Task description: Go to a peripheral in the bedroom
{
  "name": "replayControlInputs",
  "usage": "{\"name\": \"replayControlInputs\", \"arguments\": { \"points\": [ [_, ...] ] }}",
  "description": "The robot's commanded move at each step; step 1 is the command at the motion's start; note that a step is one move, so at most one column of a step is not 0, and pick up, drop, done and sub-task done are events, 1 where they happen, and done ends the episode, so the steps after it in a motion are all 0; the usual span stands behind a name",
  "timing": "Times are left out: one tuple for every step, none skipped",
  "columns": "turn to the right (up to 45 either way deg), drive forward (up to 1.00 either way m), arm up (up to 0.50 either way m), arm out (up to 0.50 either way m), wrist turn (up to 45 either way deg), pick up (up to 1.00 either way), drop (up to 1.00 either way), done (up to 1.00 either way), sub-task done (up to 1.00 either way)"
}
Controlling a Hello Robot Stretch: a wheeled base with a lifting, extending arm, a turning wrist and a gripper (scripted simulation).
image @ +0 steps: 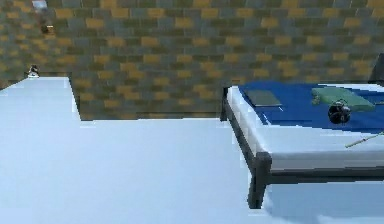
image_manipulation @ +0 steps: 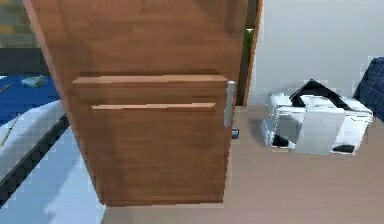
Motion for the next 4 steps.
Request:
{"name": "replayControlInputs", "arguments": {
  "points": [
    [-15.0,0.00,0.00,0.00,0.0,0.00,0.00,0.00,0.00],
    [0.0,1.00,0.00,0.00,0.0,0.00,0.00,0.00,0.00],
    [-6.0,0.00,0.00,0.00,0.0,0.00,0.00,0.00,0.00],
    [0.0,0.20,0.00,0.00,0.0,0.00,0.00,0.00,0.00]
  ]
}}
